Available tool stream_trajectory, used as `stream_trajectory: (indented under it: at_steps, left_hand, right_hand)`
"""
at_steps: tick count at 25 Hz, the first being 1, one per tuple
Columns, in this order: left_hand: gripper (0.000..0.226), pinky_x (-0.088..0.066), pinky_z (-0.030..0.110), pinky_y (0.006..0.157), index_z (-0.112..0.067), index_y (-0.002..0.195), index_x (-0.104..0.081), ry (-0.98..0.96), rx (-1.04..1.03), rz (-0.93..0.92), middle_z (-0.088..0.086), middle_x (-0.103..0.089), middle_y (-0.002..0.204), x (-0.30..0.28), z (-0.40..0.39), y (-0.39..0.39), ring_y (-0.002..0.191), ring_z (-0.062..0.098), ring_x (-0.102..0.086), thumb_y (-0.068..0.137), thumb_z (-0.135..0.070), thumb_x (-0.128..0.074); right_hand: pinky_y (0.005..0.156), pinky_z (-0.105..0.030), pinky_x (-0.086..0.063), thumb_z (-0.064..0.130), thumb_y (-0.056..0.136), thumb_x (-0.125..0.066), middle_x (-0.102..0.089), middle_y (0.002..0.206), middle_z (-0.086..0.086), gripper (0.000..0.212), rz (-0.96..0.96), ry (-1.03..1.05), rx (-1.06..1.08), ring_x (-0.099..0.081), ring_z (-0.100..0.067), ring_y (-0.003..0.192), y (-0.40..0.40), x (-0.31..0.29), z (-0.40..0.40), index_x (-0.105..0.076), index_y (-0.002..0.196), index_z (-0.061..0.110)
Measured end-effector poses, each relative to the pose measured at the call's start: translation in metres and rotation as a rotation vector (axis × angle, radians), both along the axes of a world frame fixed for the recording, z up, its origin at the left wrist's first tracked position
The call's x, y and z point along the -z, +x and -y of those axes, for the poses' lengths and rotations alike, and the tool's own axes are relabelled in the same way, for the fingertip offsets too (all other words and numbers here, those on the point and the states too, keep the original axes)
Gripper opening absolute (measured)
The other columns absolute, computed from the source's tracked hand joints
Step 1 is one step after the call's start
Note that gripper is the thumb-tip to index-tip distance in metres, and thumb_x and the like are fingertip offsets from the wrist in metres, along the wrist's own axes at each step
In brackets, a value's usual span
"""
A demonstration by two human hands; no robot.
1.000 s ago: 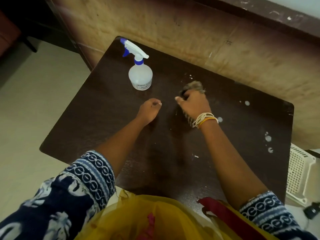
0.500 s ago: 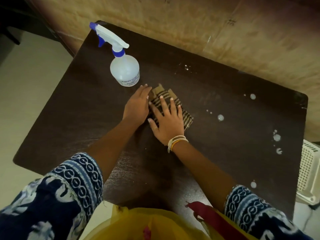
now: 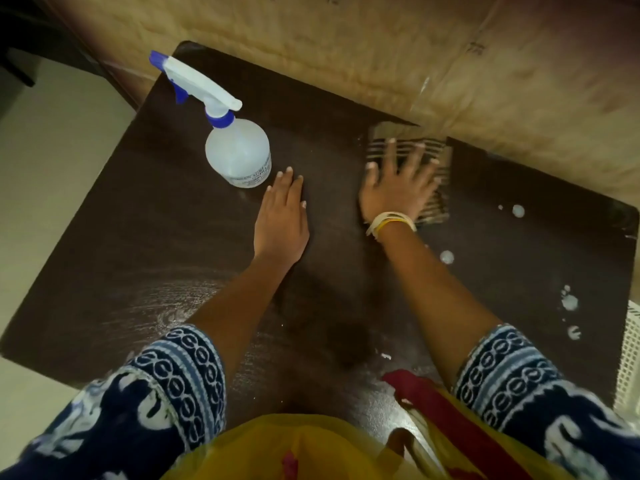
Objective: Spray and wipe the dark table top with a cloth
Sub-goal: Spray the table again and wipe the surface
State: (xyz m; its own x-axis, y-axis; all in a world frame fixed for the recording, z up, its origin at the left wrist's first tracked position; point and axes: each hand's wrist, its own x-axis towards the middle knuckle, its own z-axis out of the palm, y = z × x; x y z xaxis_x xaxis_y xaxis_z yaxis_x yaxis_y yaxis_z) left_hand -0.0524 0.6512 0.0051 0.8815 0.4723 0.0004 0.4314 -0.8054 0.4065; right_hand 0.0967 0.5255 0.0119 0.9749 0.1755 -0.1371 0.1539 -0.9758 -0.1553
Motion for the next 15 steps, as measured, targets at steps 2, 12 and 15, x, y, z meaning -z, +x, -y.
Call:
stream_trajectory:
  at_steps: [2, 12, 15]
  left_hand:
    - [0.046, -0.018, 0.039, 0.121, -0.005, 0.147, -0.038, 0.018, -0.004, 0.004, 0.013, -0.031, 0.158, 0.000, 0.001, 0.001, 0.148, 0.027, -0.023, 0.103, -0.019, -0.035]
    - [0.046, -0.019, 0.038, 0.122, -0.008, 0.148, -0.036, 0.053, -0.018, -0.036, 0.011, -0.030, 0.158, 0.000, 0.002, 0.000, 0.149, 0.025, -0.022, 0.104, -0.021, -0.033]
    - [0.046, -0.019, 0.037, 0.121, -0.008, 0.148, -0.038, 0.065, -0.027, -0.020, 0.011, -0.032, 0.158, 0.000, 0.003, 0.001, 0.148, 0.026, -0.024, 0.103, -0.019, -0.035]
  right_hand:
    - [0.116, -0.060, -0.008, 0.054, 0.098, -0.025, -0.010, 0.163, -0.010, 0.058, 0.011, 0.034, -0.370, -0.008, -0.044, 0.147, -0.020, 0.000, -0.035, -0.017, 0.153, 0.040]
    - [0.117, -0.061, -0.007, 0.054, 0.099, -0.020, -0.008, 0.164, -0.008, 0.058, -0.009, -0.027, 0.024, -0.005, -0.042, 0.148, 0.080, -0.002, 0.024, -0.013, 0.154, 0.038]
    - [0.116, -0.062, -0.005, 0.052, 0.099, -0.021, -0.003, 0.164, -0.010, 0.058, -0.014, -0.017, -0.035, -0.002, -0.045, 0.147, 0.049, -0.005, -0.023, -0.011, 0.154, 0.038]
